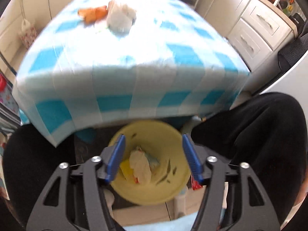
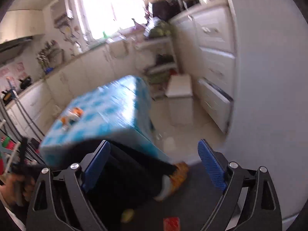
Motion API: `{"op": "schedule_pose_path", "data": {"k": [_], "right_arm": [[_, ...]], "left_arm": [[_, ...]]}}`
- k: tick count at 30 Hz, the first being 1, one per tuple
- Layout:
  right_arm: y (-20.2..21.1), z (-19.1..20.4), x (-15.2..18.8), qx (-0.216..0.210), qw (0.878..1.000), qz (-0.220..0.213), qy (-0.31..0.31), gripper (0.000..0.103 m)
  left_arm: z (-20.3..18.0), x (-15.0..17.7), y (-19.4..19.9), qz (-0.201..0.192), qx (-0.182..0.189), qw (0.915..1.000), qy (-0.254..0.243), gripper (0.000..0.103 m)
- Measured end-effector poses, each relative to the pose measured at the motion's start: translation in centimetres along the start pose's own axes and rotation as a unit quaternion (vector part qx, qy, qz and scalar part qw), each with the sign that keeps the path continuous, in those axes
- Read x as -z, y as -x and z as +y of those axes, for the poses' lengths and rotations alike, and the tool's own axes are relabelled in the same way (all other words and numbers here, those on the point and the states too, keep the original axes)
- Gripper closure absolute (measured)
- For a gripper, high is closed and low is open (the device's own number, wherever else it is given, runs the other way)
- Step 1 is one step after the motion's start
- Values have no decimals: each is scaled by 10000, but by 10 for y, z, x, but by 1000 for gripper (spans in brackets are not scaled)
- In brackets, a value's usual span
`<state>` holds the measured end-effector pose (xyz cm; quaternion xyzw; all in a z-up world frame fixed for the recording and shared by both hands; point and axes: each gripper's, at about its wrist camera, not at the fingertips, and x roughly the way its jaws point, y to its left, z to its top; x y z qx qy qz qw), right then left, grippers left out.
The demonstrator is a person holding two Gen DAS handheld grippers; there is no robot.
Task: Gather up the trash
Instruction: 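Lower the bottle into the basin and open the right gripper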
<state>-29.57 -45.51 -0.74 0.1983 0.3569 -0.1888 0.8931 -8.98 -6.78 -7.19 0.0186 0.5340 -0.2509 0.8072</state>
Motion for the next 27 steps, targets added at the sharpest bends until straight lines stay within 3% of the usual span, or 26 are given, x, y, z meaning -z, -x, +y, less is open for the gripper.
{"op": "schedule_pose_path", "data": {"k": [2, 5, 7, 10, 14, 19, 24, 27], "right_arm": [[-24, -51, 49, 437, 9948, 839, -372, 14], [-54, -100, 134, 966, 9698, 2092, -805, 14], [-70, -101, 182, 1121, 9589, 2547, -549, 14], [-105, -79, 237, 1041, 9413, 3178, 459, 14], [-151, -47, 277, 885, 9103, 3524, 1984, 14], [-196, -33, 317, 601, 8537, 3774, 3537, 15], [-231, -39, 349, 439, 8272, 4450, 3401, 29], [-236, -48, 355, 348, 8348, 4693, 2857, 41]], "left_arm": [[-7, -7, -1, -65, -17, 10000, -59, 39], [-21, -14, -5, -28, -29, 9997, -255, 38], [-33, -16, -9, 28, 13, 9992, -407, 38], [-49, -17, -19, 199, 60, 9979, -616, 38], [-52, -18, -20, 281, -14, 9977, -619, 38], [-42, -17, -22, 332, -118, 9988, -341, 38], [-37, -17, -22, 372, -200, 9988, -259, 38], [-37, -16, -21, 349, -179, 9989, -258, 38]]}}
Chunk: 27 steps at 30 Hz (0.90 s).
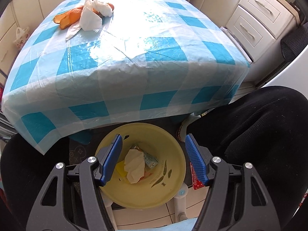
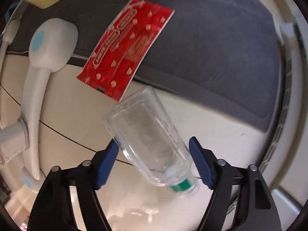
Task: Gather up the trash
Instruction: 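Lower the bottle into the basin and open the right gripper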
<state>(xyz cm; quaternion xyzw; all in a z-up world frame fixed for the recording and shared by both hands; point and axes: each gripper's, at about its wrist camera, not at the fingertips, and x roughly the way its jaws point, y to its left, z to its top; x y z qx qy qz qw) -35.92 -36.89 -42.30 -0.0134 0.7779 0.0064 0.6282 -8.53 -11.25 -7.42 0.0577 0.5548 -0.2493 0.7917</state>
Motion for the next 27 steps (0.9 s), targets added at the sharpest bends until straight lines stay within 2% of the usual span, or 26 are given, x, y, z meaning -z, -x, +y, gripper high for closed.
{"op": "schedule_pose_path", "data": {"k": [2, 4, 8, 11, 13, 16, 20, 25, 27], "right_arm": [[2, -11, 5, -325, 9980, -20, -536, 47], [8, -25, 13, -670, 9907, -135, -1178, 49], [44, -60, 34, -1173, 9598, -777, -2428, 49], [94, -86, 42, -1300, 9357, -1479, -2928, 49], [141, -101, 43, -1304, 9177, -2094, -3115, 49], [233, -125, 35, -1146, 8886, -3155, -3125, 49], [362, -140, 13, -848, 8475, -4484, -2710, 49], [515, -107, -1, -790, 7844, -5883, -1798, 49], [558, -82, -11, -875, 7684, -6197, -1339, 49]], "left_arm": [[0, 1, 0, -33, 29, 10000, 4, 38], [2, 2, 2, -73, 75, 9999, 29, 38], [7, 6, 8, -147, 196, 9996, 108, 38], [12, 8, 12, -213, 285, 9992, 206, 38], [17, 9, 17, -301, 344, 9985, 298, 38], [26, 9, 29, -502, 409, 9970, 433, 38], [43, 10, 47, -825, 458, 9936, 618, 38], [70, 12, 70, -1194, 363, 9885, 856, 37], [87, 13, 80, -1360, 331, 9845, 1056, 35]]}}
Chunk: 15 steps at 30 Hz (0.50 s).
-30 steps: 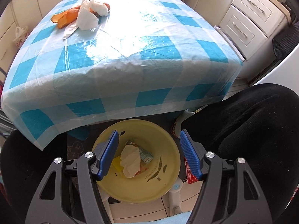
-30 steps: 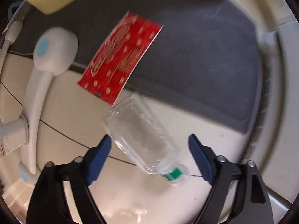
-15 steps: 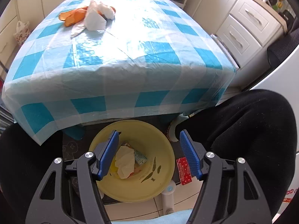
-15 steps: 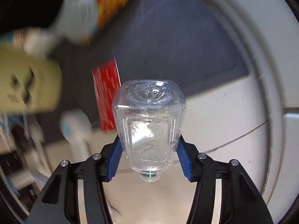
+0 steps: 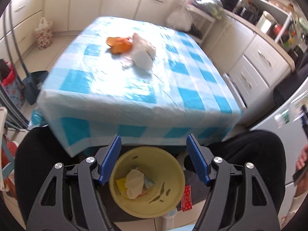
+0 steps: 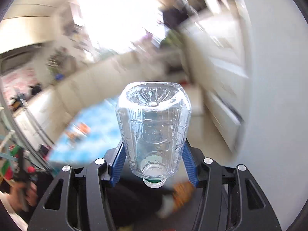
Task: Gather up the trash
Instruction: 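Lower the bottle into the basin and open the right gripper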
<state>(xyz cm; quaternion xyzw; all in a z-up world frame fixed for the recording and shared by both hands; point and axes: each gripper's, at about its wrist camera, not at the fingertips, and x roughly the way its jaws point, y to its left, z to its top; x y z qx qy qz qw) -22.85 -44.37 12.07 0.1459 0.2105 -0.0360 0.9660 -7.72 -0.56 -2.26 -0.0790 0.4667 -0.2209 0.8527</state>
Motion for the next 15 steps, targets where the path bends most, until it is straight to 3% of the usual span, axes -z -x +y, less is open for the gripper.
{"op": "schedule_pose_path", "data": {"k": [2, 5, 10, 15], "right_arm": [[-9, 43, -13, -412, 9987, -47, 294, 49], [-34, 103, -7, -987, 9926, 301, 638, 49], [-85, 187, 56, -1438, 9732, 1375, 1149, 49], [-125, 232, 122, -1304, 9444, 2505, 1686, 47]], "left_arm": [[17, -4, 11, -169, -48, 9996, 207, 34], [44, -8, 29, -423, -114, 9977, 509, 32], [84, -7, 54, -714, -209, 9921, 1014, 31], [105, -5, 83, -1068, -245, 9869, 1188, 30]]}}
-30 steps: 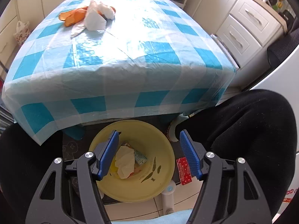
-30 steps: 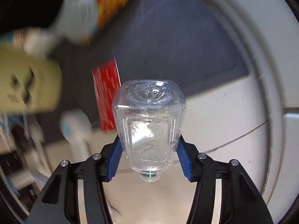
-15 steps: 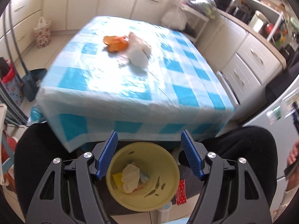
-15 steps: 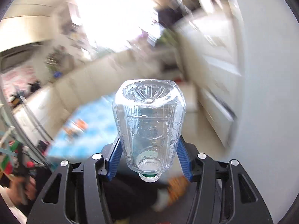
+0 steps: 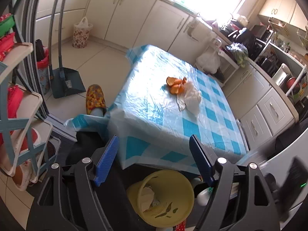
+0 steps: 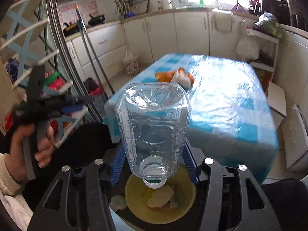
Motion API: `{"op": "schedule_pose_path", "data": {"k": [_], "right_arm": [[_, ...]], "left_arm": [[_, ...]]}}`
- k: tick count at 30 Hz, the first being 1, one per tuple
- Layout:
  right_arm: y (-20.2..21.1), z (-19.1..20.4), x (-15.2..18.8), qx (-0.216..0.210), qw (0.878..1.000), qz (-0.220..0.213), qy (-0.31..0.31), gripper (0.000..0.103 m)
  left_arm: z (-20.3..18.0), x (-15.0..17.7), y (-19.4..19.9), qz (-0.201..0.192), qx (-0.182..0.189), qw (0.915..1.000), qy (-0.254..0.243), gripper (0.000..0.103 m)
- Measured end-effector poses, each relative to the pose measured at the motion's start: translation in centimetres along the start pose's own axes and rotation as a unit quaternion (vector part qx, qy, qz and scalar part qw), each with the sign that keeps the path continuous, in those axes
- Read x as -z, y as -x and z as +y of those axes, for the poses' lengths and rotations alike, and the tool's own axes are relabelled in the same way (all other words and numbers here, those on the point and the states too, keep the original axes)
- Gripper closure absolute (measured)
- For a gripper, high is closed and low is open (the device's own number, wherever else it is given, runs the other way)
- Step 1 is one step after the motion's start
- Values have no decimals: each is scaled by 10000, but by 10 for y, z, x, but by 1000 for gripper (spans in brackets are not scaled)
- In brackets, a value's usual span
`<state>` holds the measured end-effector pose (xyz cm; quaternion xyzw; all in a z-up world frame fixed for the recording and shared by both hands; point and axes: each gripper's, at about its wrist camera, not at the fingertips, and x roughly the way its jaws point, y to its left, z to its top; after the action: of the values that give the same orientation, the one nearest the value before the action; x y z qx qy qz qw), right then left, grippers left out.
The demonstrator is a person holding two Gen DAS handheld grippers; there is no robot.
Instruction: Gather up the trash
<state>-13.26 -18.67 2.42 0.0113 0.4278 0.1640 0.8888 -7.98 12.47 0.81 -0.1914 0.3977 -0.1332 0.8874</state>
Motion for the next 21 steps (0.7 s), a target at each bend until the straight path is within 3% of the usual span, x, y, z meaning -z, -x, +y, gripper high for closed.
{"op": "schedule_pose_path", "data": {"k": [2, 6, 10, 21], "right_arm": [[-18, 10, 4, 198, 9991, 288, 253, 40], [-9, 13, 2, 267, 9993, -73, 250, 23], [-15, 16, -8, 236, 9994, -250, -61, 22], [-16, 15, -19, 204, 9984, -491, -199, 21]], "left_arm": [[4, -2, 9, -101, 34, 9999, 45, 29], [5, -1, 23, -270, 96, 9996, 77, 26], [5, 2, 31, -308, 165, 9993, 105, 25], [1, 7, 32, -242, 212, 9995, 49, 25]]}}
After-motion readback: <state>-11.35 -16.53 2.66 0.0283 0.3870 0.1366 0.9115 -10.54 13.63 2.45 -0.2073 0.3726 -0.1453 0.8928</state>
